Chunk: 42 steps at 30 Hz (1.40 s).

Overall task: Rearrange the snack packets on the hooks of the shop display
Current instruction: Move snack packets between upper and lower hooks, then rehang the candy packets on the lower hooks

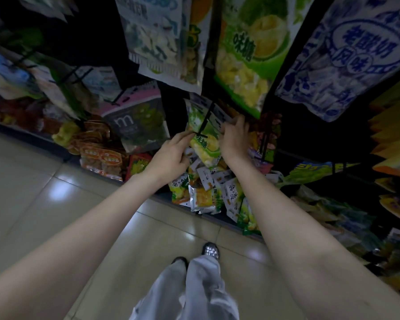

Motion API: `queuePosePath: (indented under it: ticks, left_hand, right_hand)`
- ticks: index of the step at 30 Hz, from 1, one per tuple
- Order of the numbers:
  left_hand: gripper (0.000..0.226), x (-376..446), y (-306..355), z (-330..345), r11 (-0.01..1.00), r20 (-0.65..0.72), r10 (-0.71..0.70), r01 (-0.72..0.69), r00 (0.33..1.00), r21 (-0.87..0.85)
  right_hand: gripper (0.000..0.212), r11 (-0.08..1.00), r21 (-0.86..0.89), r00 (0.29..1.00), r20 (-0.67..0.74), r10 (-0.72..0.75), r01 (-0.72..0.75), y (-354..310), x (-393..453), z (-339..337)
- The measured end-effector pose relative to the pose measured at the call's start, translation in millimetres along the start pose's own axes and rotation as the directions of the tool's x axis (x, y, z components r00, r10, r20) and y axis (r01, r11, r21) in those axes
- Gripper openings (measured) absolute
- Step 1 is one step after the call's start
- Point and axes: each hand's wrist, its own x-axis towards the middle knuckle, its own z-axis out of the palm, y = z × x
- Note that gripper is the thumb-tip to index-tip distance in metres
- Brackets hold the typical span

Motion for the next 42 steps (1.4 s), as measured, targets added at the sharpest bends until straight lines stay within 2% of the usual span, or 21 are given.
queuePosePath:
  ticks: [3,7,9,12,16,20,26,28,30,32,36,42]
  left_hand:
    - [0.063,-1.6,-2.5,-5.2,1.0,0.022,-0.003,0.004,1.0,-0.014]
    - [0.06,-12.4,-3.5,-15.2,0.997,-0.033,-0.028,0.025,0.999,-0.075]
    - [0.06,-17.0,-2.3,-22.3,0.994,-0.045,-0.033,0.028,0.998,-0.106]
    - [0.061,-20.1,1.6,-35.1,0.987,-0.023,-0.01,0.006,1.0,-0.159]
    - [0.059,-17.5,25.1,-50.8,0.95,-0.013,0.083,-0.083,0.996,-0.3]
    - [0.053,-8.3,67.7,-71.6,0.912,-0.292,0.194,-0.281,0.937,-0.298]
    - [0.047,5.2,110.0,-116.1,0.88,-0.501,0.332,-0.454,0.799,-0.14]
    - [0.049,10.9,115.7,-127.9,0.886,-0.584,0.32,-0.455,0.746,-0.096]
    - [0.051,17.2,118.4,-137.8,0.905,-0.629,0.29,-0.42,0.722,-0.063]
    - [0.054,23.4,120.7,-145.6,0.921,-0.634,0.278,-0.387,0.722,-0.037]
    - [0.053,36.9,123.3,-152.8,0.924,-0.641,0.297,-0.383,0.707,0.005]
    - [0.052,58.0,120.1,-147.2,0.952,-0.595,0.28,-0.297,0.753,0.072]
  right_hand:
    - [0.005,0.989,0.135,0.999,0.003,-0.053,0.052,0.7,-20.2,4.6]
    - [0.004,0.931,0.361,0.992,0.092,-0.087,0.049,1.1,-52.3,-13.7]
    - [0.005,0.94,0.33,0.979,0.147,-0.14,0.085,5.7,-67.1,-31.2]
    - [0.01,0.953,0.27,0.974,0.134,-0.18,0.139,15.6,-83.6,-69.0]
    - [0.003,0.896,0.356,0.962,-0.045,-0.268,0.266,6.3,-95.2,-135.2]
    - [0.014,0.832,0.404,0.907,-0.338,-0.251,0.381,-15.7,-92.7,-183.5]
    - [0.034,0.835,0.303,0.823,-0.5,-0.272,0.46,-33.5,-77.2,-222.4]
    - [0.04,0.855,0.245,0.836,-0.448,-0.318,0.457,-39.9,-68.3,-230.5]
    - [0.047,0.865,0.226,0.866,-0.352,-0.355,0.447,-45.1,-58.9,-233.1]
    - [0.049,0.857,0.24,0.869,-0.331,-0.368,0.455,-49.6,-50.5,-232.5]
    - [0.051,0.861,0.237,0.852,-0.402,-0.335,0.45,-57.3,-39.4,-237.5]
    - [0.054,0.897,0.219,0.898,-0.312,-0.309,0.384,-56.3,-24.7,-235.3]
